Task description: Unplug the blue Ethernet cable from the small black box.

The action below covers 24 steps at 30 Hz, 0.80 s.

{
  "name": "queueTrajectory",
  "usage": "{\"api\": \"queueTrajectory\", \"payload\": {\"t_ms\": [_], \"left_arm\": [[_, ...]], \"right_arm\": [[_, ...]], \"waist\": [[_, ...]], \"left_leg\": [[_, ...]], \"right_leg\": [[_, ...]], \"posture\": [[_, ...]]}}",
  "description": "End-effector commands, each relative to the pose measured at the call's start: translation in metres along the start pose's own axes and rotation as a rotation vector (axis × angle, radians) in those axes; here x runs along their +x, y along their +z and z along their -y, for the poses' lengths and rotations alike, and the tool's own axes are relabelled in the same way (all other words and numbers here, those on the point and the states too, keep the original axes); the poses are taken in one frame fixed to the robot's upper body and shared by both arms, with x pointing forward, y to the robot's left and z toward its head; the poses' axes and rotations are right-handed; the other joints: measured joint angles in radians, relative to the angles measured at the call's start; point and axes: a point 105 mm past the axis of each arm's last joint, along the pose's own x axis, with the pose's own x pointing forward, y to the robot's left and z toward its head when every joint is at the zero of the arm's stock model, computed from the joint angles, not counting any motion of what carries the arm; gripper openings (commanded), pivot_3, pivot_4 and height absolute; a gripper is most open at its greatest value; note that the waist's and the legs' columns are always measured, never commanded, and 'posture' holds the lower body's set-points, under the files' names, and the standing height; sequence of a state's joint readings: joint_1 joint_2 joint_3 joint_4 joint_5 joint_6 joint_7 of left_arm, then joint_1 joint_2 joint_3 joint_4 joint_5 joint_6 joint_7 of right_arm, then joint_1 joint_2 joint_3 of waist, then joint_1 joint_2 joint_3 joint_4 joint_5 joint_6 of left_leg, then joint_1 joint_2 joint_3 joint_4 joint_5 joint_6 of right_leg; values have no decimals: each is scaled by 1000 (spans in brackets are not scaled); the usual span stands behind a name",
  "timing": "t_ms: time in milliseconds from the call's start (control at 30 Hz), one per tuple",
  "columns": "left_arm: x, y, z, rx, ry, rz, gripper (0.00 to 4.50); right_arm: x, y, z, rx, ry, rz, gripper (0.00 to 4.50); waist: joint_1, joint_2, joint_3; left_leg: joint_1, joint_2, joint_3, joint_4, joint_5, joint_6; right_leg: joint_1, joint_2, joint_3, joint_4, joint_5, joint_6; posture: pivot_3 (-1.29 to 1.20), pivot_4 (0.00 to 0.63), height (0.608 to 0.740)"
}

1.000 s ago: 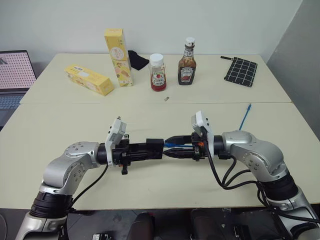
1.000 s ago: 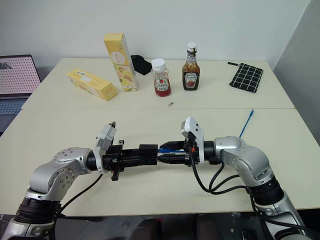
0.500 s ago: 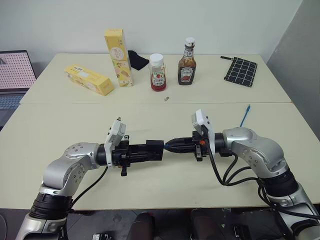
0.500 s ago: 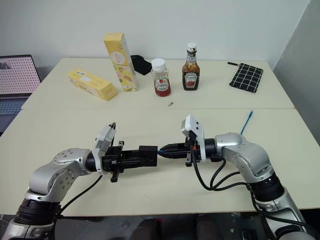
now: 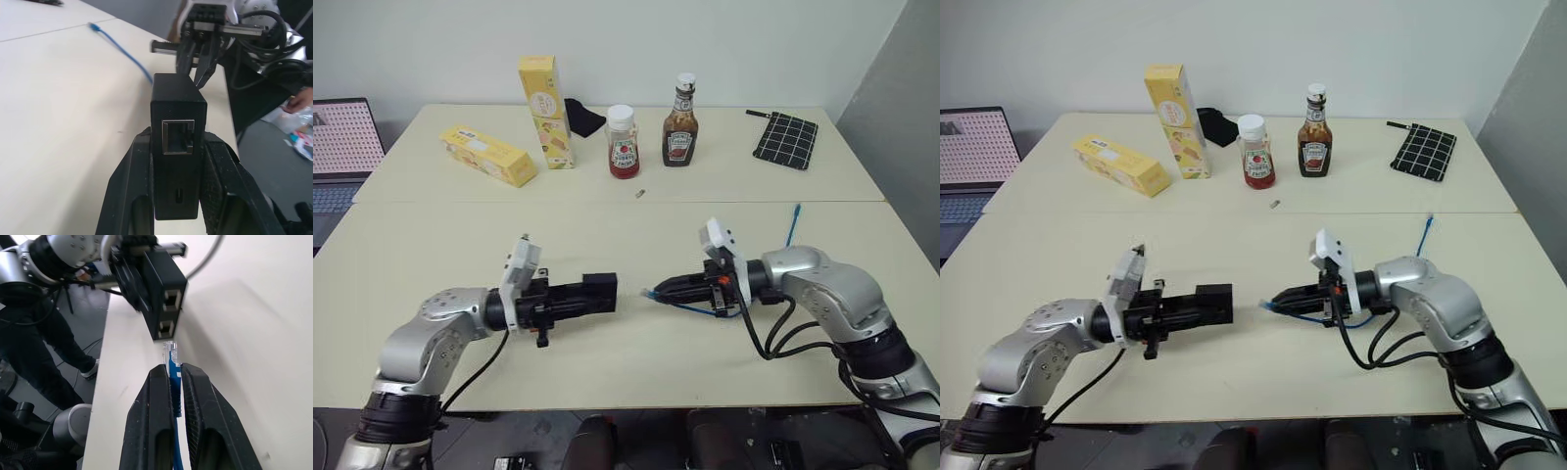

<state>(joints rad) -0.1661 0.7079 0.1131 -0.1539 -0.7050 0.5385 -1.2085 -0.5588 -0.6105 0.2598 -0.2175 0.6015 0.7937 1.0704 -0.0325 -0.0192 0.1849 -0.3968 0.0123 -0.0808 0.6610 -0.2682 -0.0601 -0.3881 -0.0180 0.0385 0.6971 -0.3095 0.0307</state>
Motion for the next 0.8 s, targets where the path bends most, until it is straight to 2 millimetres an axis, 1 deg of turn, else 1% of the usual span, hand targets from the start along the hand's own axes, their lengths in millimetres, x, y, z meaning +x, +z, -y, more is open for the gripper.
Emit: {"api": "queueTrajectory", "payload": {"t_ms": [33,67,167,233,333,433,500,533,567,600,633,667,733,767,800], "left_arm": [[-7,8,-1,34,53,22,791],[-7,8,-2,31,68,26,791],[-8,11,-11,24,154,51,791],[-8,11,-15,28,194,54,791],[-6,12,-20,48,245,52,791],[-4,15,-27,81,301,64,791],[-5,15,-35,115,359,58,791],[-5,16,-37,125,375,56,791],[-5,15,-37,133,380,52,791],[-7,17,-43,157,424,68,791],[-10,19,-48,193,468,78,791],[-13,21,-54,237,520,86,791],[-19,25,-64,272,612,125,791],[-23,27,-69,300,662,135,791],[-29,28,-76,341,737,151,791]], "right_arm": [[-12,4,10,-23,-84,33,10],[-14,4,16,-20,-123,47,10],[-17,0,64,-67,-428,85,10],[-20,-6,91,-105,-611,61,10],[-23,-19,120,-160,-808,-1,10],[-25,-31,133,-183,-889,-49,10],[-22,-26,131,-200,-863,-36,712],[-21,-24,130,-205,-851,-28,811],[-21,-21,128,-210,-835,-16,1022],[-21,-14,122,-223,-800,0,1296],[-22,-9,116,-237,-769,14,1397],[-23,-3,111,-255,-738,26,1613],[-22,7,98,-291,-667,39,2078],[-21,12,89,-311,-620,49,2243],[-16,20,73,-334,-527,64,2524]], "waist": [[0,0,0],[0,0,0],[-1,0,0],[-1,0,0],[-1,0,0],[-1,0,0],[0,0,0],[1,0,0],[0,0,0],[0,0,0],[0,0,0],[0,0,0],[1,0,0],[1,0,0],[1,0,0]], "left_leg": [[0,0,0,0,0,0],[0,0,0,0,0,0],[0,0,0,0,0,0],[0,0,1,0,0,0],[0,0,1,0,0,0],[-1,0,1,0,0,0],[-1,-1,2,0,0,0],[-1,-1,2,0,0,0],[-1,-1,2,0,0,0],[-1,0,2,0,0,0],[-1,0,1,0,0,0],[-1,-1,1,0,0,0],[-1,0,1,0,0,0],[-1,0,1,0,0,0],[-1,0,1,0,0,0]], "right_leg": [[0,0,0,0,0,0],[0,0,0,0,0,0],[0,0,0,0,0,0],[0,0,0,1,0,0],[-1,0,1,1,0,0],[-1,0,1,0,0,0],[-1,0,1,0,0,0],[-1,0,1,0,0,0],[-1,0,1,0,0,0],[-1,0,1,1,0,0],[-1,0,1,1,0,0],[-1,0,1,1,0,0],[-1,0,1,0,0,0],[-1,0,1,0,0,0],[-1,0,0,0,0,0]], "posture": [[0,150,740],[0,150,740],[0,150,740],[0,150,740],[0,150,740],[0,150,740],[0,150,740],[0,150,740],[0,150,740],[0,150,740],[0,150,740],[0,150,740],[0,150,740],[0,150,740],[0,150,740]]}}
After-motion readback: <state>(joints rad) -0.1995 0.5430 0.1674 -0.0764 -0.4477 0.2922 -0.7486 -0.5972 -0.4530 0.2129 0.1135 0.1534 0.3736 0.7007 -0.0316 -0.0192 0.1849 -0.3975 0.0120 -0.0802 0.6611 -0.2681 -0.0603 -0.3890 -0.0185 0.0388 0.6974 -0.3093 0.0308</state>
